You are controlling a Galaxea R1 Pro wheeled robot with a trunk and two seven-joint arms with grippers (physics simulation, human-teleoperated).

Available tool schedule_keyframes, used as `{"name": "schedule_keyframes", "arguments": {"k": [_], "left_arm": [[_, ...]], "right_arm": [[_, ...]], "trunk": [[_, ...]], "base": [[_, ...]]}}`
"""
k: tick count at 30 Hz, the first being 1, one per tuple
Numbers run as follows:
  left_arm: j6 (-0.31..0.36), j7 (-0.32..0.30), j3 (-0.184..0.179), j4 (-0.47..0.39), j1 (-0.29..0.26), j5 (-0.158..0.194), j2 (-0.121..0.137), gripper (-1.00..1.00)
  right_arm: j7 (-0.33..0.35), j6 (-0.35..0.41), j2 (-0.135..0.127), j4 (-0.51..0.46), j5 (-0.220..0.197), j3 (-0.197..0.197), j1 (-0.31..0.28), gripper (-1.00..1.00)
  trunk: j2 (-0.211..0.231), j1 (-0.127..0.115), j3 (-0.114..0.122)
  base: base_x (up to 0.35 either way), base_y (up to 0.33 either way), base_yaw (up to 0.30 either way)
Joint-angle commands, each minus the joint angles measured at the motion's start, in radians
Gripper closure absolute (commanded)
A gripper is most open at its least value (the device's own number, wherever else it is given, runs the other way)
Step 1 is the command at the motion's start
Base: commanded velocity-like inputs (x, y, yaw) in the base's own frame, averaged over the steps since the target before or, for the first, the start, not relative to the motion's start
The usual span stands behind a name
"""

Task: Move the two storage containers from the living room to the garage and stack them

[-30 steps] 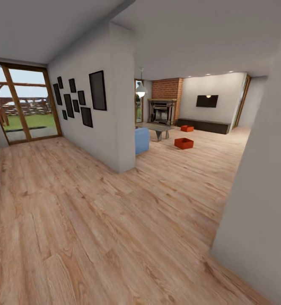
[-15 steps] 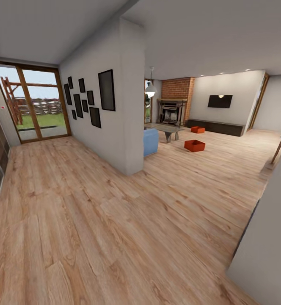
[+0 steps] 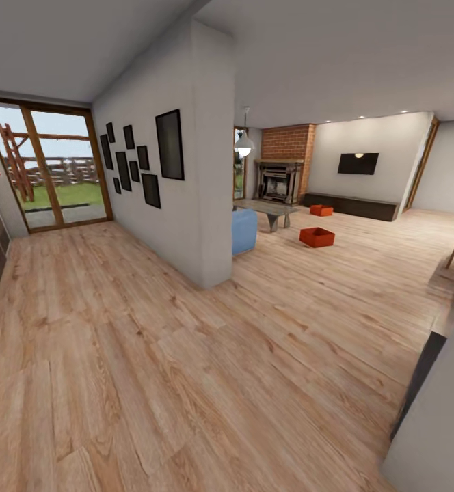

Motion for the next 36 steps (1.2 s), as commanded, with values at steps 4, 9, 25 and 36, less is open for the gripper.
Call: {"name": "schedule_keyframes", "arguments": {"k": [4,9,25,36], "left_arm": [[-0.001,0.001,-0.001,0.000,0.000,0.005,0.000,-1.00],[0.000,0.001,0.001,0.002,0.000,0.006,0.003,-1.00],[0.001,0.001,0.001,0.002,0.000,0.006,0.003,-1.00],[0.001,0.001,0.001,0.002,0.000,0.006,0.003,-1.00]], "right_arm": [[-0.003,-0.005,-0.001,0.002,0.003,0.003,-0.001,-1.00],[-0.003,-0.004,-0.001,0.002,0.000,0.000,-0.001,-1.00],[-0.003,-0.003,-0.003,0.002,0.006,0.006,-0.001,-1.00],[-0.003,-0.003,-0.007,0.002,0.005,0.005,-0.001,-1.00]], "trunk": [[0.000,0.001,-0.001],[0.000,0.001,-0.001],[0.000,0.001,-0.001],[0.000,0.001,-0.001]], "base": [[0.320,0.000,0.000],[0.320,0.000,0.000],[0.321,0.000,0.000],[0.321,0.000,0.000]]}}
